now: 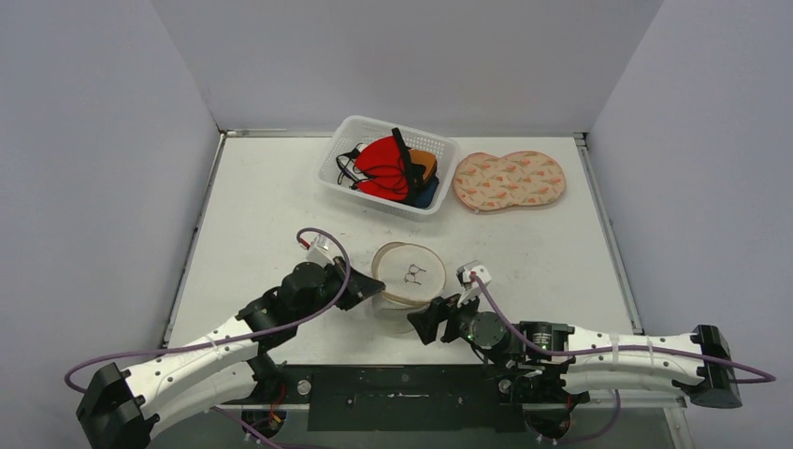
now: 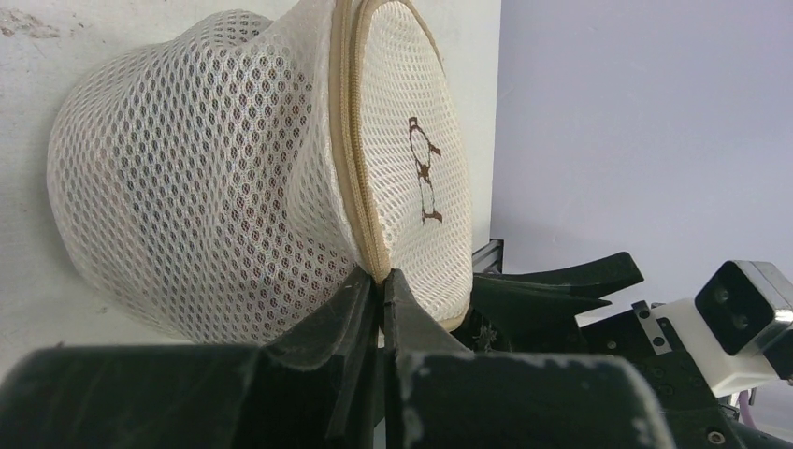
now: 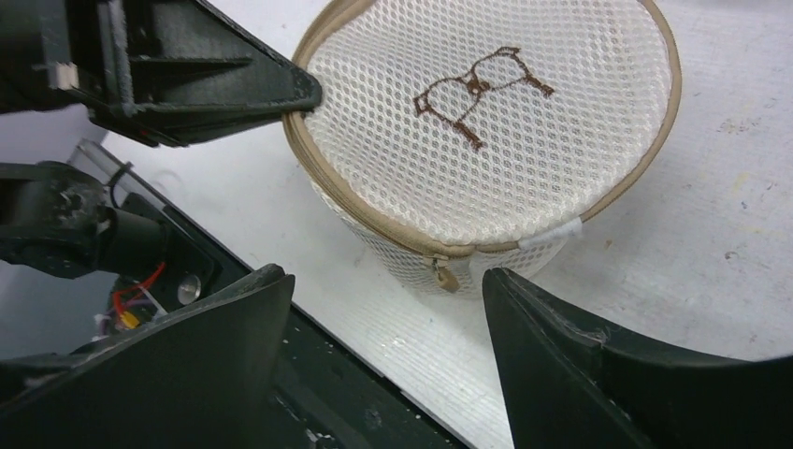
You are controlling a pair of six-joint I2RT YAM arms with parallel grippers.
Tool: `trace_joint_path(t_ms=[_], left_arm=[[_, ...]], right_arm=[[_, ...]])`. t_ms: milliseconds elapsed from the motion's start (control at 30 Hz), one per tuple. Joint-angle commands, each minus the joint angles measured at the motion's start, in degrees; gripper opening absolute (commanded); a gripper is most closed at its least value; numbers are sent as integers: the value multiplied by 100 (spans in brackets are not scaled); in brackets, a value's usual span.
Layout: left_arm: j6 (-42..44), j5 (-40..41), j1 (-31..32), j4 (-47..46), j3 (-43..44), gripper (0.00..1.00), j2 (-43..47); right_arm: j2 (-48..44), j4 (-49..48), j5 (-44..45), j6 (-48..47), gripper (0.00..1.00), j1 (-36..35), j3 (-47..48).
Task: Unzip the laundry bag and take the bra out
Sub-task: Unzip the laundry bag at the center of the board, then open the laundry bag at the center of the board.
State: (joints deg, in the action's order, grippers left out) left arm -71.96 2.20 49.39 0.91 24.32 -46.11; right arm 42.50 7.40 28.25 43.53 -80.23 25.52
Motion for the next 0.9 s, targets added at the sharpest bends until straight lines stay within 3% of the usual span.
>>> trace_joint_path(t_ms=[0,200,367,600,867], left_arm=[[-83,-62,-26,-517,-28,0,71],[-211,88,-20,-588,-230,0,293],[-439,371,97,-833,-572,0,541],[-710,1549,923,-1335,-1089,0,873],[-696,1938,1310,-1576,-1153,0,741]], right_arm=[[-442,65,193,499,77,38,339],[-1308,122,659,1538,80,51,-104],[-1584,-771,534,2491,80,67,-881],[-697,-2193,299,3132,84,235,-1349],[84,-3271,-377,3555,83,1056,-1630]])
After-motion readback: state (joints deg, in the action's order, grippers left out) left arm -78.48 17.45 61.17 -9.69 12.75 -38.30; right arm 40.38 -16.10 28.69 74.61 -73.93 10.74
